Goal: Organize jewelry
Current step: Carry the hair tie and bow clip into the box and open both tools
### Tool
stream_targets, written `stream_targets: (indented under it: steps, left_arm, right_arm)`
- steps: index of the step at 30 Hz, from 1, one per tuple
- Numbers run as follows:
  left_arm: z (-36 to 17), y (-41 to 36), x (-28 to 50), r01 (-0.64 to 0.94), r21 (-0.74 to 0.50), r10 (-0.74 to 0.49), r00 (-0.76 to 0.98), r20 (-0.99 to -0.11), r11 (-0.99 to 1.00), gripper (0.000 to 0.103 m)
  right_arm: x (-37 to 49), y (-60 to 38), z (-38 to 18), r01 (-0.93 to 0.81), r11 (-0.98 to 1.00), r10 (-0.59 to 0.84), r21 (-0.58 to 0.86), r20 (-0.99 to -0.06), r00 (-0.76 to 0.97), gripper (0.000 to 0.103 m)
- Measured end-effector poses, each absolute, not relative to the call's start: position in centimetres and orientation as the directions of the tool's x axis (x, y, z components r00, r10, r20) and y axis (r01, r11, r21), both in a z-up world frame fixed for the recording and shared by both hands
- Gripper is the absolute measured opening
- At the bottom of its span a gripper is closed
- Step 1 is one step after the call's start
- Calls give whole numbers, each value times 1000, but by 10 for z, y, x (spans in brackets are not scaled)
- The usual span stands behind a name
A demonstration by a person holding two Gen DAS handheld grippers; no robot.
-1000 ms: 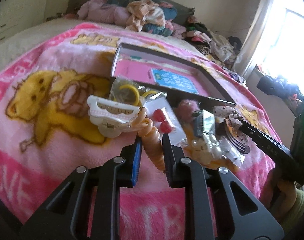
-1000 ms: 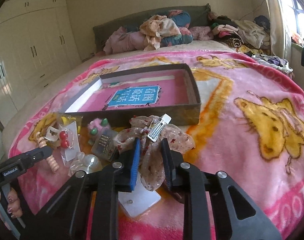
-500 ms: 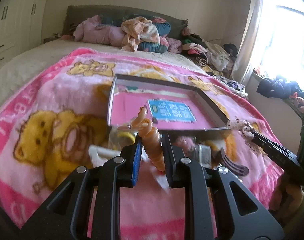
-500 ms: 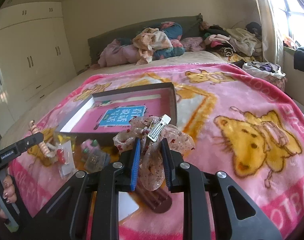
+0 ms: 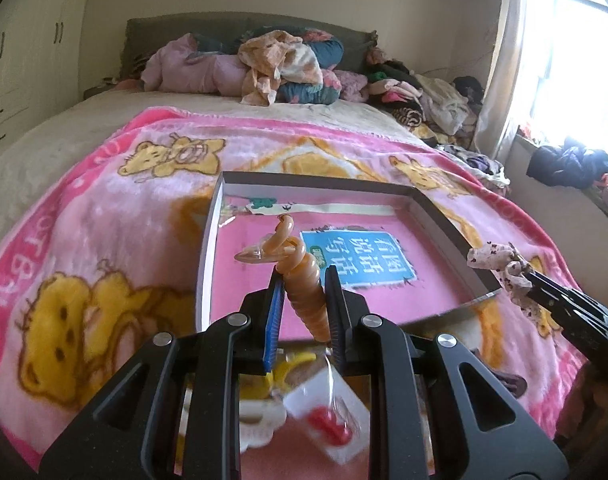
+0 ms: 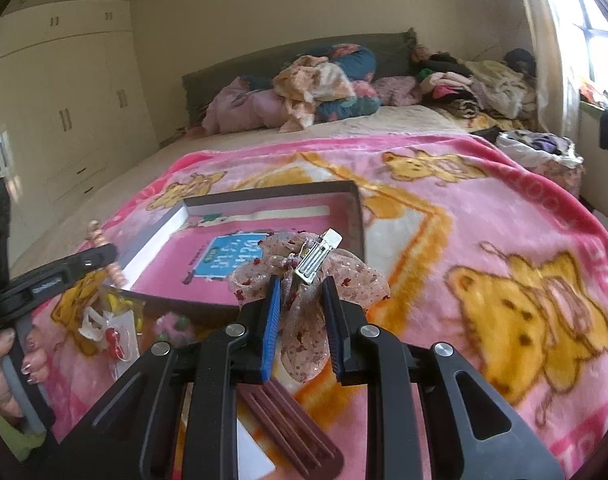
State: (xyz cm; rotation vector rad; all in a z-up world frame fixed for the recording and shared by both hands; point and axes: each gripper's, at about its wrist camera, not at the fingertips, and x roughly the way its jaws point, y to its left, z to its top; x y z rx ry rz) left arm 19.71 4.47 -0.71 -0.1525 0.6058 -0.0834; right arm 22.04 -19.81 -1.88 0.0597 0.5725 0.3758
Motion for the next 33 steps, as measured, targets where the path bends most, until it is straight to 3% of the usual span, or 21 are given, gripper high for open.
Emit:
stream_targets:
  steps: [8, 21, 33]
  left_arm:
    - [-14, 37, 223, 20, -125, -91, 801, -592, 992, 14]
    - [-33, 31, 250, 10, -86, -64, 761, -645, 996, 14]
    - [-45, 34, 257, 2, -91, -62, 744, -665, 996, 14]
  right_arm:
    - [244, -180, -15, -368, 923, 370, 114, -523, 768, 21]
    - [303, -163, -37, -344, 933, 334, 107, -614, 715, 21]
    - [314, -163, -55, -314, 940, 321, 132, -654, 685, 32]
